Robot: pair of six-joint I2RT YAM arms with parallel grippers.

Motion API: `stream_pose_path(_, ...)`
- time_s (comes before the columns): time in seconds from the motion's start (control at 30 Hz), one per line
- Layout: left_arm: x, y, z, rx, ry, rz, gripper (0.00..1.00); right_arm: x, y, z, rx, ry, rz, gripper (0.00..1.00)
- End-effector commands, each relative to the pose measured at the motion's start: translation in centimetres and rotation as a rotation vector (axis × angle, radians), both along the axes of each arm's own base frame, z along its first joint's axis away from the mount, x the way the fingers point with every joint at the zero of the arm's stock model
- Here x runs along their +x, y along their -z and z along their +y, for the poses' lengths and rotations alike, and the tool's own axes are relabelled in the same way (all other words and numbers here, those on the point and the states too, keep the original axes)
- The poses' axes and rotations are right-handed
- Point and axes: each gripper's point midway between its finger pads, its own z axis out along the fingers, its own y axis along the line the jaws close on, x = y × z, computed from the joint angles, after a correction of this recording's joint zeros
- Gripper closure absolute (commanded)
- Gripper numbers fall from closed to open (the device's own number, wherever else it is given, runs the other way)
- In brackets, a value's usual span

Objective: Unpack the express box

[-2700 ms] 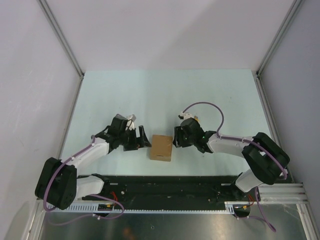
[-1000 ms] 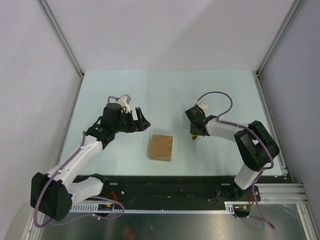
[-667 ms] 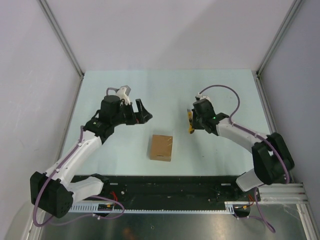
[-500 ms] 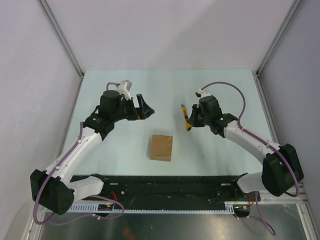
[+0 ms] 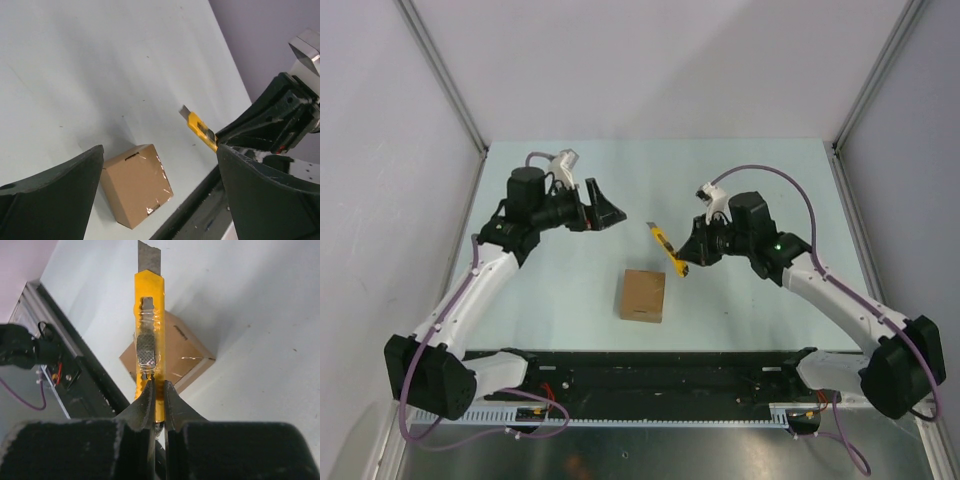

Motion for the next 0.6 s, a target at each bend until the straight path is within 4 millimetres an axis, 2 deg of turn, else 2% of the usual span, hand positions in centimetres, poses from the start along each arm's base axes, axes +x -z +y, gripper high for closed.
stream_pose_path(0.0,-2.8,-2.4,-1.7,-0.155,0.215,0.068,0.00,-2.5,-3.2,1.0,-0.015,-0.143,-0.197,1.00)
stream_pose_path(0.13,-5.4,-1.6,-3.0,-0.241,0.343,0.207,0.00,-3.6,-2.5,1.1,-0.081,-0.189,-0.245,1.00)
stream_pose_path(0.27,-7.3,-1.9,-3.3,-0.257,0.422,0.197,0.00,-4.0,-2.6,1.5,-0.085,-0.215,-0.266,1.00)
stream_pose_path(0.3,-7.8,-1.5,-3.3,-0.264,0.446,0.209,0.00,-4.1,-2.7,1.6,-0.083,-0.221,-0.275,1.00)
stream_pose_path(0.5,-8.7,2.1,-3.6,-0.256,0.452,0.328,0.00,-4.4,-3.1,2.0,-0.096,-0.248,-0.309,1.00)
stream_pose_path(0.57,-8.7,2.4,-4.0,-0.247,0.458,0.338,0.01,-4.8,-3.3,2.4,-0.108,-0.284,-0.333,1.00)
